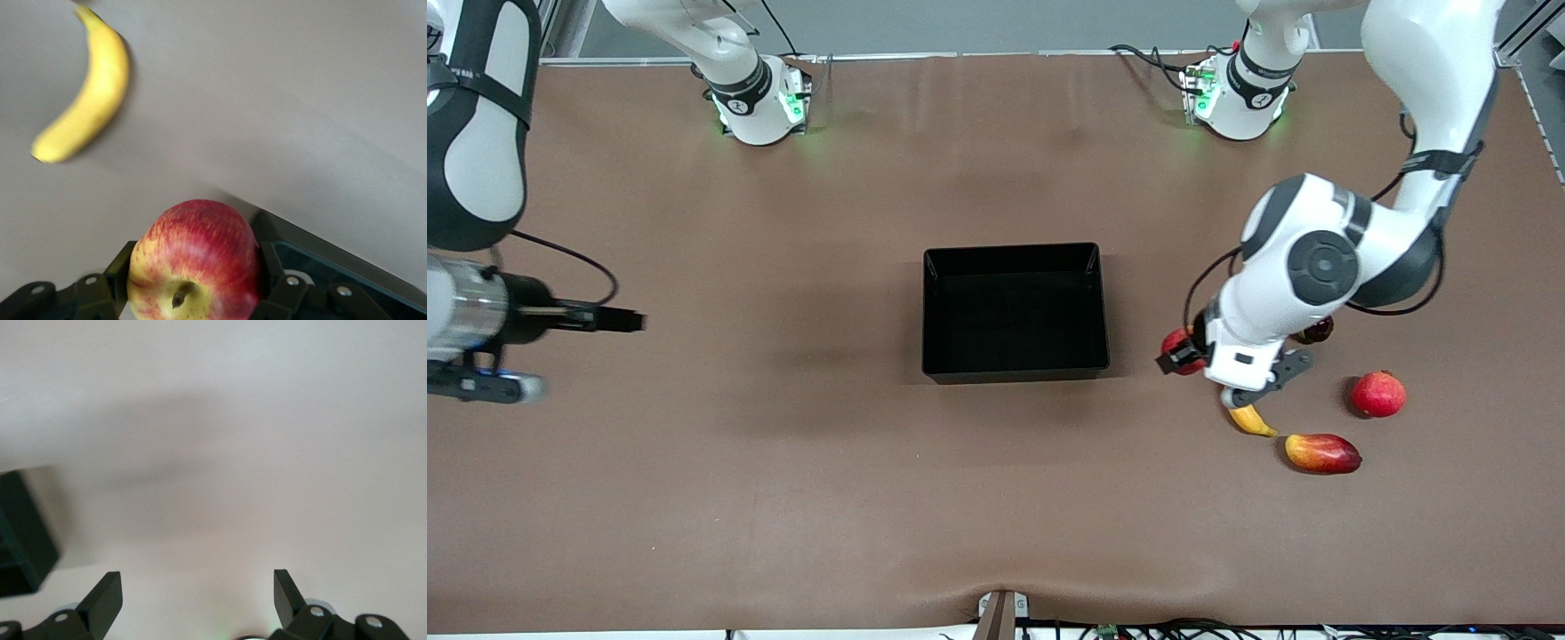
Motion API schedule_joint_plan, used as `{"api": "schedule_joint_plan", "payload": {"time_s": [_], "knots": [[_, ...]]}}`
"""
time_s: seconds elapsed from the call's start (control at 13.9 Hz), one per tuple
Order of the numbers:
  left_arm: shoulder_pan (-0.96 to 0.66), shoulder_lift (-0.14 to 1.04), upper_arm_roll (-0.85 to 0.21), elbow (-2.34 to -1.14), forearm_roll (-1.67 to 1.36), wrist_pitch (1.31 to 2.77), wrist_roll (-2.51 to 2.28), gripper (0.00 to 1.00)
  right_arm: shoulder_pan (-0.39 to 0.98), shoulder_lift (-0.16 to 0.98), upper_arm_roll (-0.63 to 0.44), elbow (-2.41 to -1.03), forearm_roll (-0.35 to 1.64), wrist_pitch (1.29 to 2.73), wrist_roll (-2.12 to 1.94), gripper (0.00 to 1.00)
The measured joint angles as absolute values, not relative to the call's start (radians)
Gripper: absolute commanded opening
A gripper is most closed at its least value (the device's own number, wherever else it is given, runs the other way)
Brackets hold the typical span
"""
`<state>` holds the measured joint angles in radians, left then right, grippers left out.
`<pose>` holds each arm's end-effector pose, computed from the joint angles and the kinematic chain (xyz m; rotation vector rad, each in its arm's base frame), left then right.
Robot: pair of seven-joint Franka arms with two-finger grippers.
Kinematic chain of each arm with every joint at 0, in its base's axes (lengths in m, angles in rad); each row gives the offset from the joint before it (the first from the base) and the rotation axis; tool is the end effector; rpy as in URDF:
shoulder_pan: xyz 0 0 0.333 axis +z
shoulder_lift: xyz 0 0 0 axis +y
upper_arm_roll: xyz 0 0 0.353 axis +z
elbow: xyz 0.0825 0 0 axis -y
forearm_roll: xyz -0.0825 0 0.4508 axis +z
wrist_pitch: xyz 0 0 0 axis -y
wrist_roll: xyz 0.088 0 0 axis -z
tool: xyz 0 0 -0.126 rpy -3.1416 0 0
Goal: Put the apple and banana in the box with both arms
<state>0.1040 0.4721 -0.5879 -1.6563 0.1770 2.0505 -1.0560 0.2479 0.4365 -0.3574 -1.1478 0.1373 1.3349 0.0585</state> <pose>0.6789 -0.2914 0.3577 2.9541 0.8203 -0.0985 0.7265 -0.0025 0.5643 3.1055 -0.2126 -0.3519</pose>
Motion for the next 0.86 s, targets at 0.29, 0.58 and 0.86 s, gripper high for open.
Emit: {"api": "schedule_joint_plan", "payload": {"time_s": [0.29,0.58,0.86], "knots": [[0.042,0.519,-0.588,-1.657,0.177,2.136,-1.18,0.0,0.249,0.287,-0.356,-1.173,0.088,1.318,0.058,1.0],[0.009,0.555,-0.588,-1.658,0.186,2.184,-1.203,0.0,0.248,0.091,-0.353,-1.34,0.016,1.32,0.058,1.0],[-0.013,0.578,-0.588,-1.659,0.204,2.207,-1.206,0.0,0.241,-0.038,-0.356,-1.511,0.004,1.364,0.058,1.0]]}}
